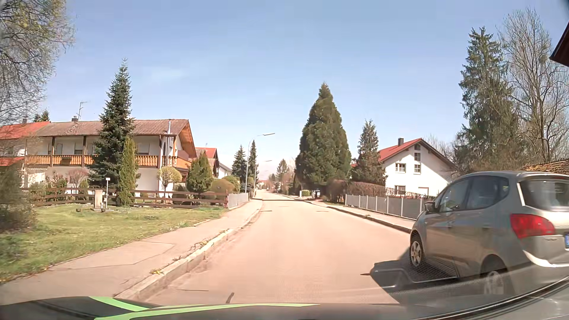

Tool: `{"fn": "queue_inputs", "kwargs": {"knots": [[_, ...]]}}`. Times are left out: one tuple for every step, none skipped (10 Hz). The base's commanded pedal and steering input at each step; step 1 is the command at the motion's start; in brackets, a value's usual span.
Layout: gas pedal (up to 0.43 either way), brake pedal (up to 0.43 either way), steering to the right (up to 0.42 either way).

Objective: Follow the waypoints while adhering to traffic rules and regulations

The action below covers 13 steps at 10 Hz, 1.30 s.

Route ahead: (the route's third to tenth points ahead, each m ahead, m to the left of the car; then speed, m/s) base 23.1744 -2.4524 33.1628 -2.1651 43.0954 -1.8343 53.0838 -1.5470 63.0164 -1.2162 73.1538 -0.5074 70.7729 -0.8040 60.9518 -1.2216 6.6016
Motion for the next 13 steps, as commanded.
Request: {"fn": "queue_inputs", "kwargs": {"knots": [[0.039, 0.000, 0.019], [0.039, 0.000, 0.020], [0.047, 0.000, 0.021], [0.047, 0.000, 0.022], [0.047, 0.000, 0.024], [0.047, 0.000, 0.026], [0.047, 0.000, 0.026], [0.047, 0.000, 0.026], [0.047, 0.000, 0.026], [0.047, 0.000, 0.026], [0.047, 0.000, 0.026], [0.047, 0.000, 0.026], [0.047, 0.000, 0.024]]}}
